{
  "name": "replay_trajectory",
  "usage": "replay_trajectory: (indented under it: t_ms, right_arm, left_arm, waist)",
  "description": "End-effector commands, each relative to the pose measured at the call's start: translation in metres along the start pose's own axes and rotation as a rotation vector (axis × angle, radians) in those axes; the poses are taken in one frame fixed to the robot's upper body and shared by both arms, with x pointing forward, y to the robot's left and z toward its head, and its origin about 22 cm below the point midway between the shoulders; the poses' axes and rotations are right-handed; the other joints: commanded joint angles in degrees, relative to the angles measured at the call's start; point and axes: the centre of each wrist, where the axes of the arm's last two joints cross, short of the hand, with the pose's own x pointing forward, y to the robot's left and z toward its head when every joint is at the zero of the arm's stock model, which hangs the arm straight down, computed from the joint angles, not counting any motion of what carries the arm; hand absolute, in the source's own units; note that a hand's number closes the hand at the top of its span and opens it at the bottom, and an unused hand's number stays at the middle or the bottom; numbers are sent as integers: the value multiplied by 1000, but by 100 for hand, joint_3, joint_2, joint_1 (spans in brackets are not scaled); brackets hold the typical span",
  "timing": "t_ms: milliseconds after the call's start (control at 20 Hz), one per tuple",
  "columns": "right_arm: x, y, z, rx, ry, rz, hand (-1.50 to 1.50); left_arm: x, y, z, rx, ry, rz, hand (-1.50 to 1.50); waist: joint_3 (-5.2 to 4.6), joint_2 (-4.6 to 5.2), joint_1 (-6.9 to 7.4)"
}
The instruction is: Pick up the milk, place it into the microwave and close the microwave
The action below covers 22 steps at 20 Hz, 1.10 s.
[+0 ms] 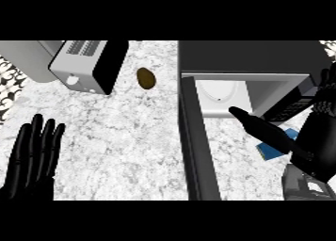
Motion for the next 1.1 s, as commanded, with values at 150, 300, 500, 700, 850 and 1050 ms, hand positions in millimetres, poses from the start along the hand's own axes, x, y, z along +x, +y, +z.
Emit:
replay_trajectory:
  t_ms: [150,300,500,700,850,1050]
  right_arm:
    - [-36,-6,11,-36,84,91,-150]
    - [-40,-3,13,-28,93,66,-150]
    - [-75,-9,35,-66,149,76,-150]
    - [-83,-24,57,-64,143,135,-150]
    - [-89,-35,71,-65,170,110,-150]
    - [-124,-42,88,-102,205,149,-150]
  left_arm:
    - [13,-14,32,-3,5,-12,-150]
    - [0,-3,28,9,-7,-10,-150]
    - [7,-14,28,16,15,4,-150]
    - [24,-11,41,-7,9,1,-150]
    - [12,-18,53,-7,9,4,-150]
    - [16,-23,55,5,0,7,-150]
  waist:
    - [4,0,0]
    - [1,5,-21]
    - [5,9,-29]
    - [3,0,-32]
    - [2,-7,-34]
    - [5,-2,-27]
